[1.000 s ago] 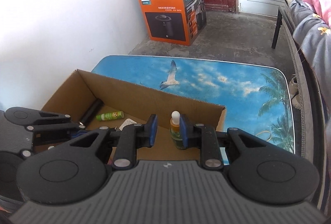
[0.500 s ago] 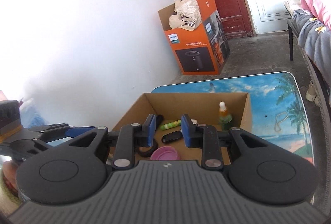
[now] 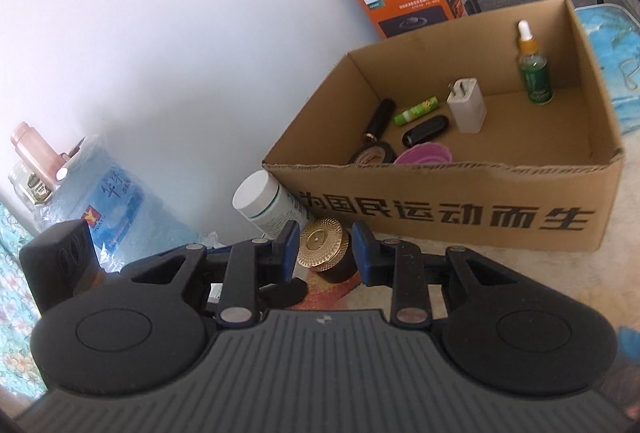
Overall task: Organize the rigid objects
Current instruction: 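Lower the right tool onto the gold-lidded jar, then close the right tool on the gold jar and carry it into the box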
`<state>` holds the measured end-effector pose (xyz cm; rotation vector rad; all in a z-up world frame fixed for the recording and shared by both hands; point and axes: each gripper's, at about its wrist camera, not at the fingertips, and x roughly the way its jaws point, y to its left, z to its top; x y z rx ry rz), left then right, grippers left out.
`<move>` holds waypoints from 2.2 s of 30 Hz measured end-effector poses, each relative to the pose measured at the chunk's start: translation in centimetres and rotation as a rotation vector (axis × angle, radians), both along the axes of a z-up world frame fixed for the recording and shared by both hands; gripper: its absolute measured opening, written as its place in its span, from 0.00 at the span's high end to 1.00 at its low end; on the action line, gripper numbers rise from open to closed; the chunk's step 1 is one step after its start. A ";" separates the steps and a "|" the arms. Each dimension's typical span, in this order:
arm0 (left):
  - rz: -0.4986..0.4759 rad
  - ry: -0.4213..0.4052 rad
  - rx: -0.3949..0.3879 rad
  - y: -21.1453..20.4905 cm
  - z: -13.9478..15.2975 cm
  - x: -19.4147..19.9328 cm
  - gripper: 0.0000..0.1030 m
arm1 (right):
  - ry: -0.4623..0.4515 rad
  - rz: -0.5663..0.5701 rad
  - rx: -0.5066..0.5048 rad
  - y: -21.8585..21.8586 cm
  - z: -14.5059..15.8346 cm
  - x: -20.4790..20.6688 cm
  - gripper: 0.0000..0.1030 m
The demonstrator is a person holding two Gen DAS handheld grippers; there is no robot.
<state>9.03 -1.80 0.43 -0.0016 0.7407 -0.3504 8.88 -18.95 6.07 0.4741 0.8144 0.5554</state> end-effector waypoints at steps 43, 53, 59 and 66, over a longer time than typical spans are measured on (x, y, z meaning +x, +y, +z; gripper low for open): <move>-0.211 -0.019 0.097 -8.2 -4.3 -1.2 0.41 | 0.137 -0.166 -0.055 -4.0 -5.8 -2.7 0.75; -0.188 -0.019 0.133 -8.9 -4.8 -0.7 0.45 | 0.135 -0.145 -0.043 -3.6 -6.2 -2.2 0.75; -0.179 -0.011 0.132 -9.2 -4.5 -0.7 0.45 | 0.127 -0.145 -0.053 -3.4 -5.9 -2.5 0.74; -0.161 -0.078 0.120 -8.9 -1.4 -1.9 0.45 | 0.047 -0.131 -0.060 -3.1 -2.6 -3.4 0.74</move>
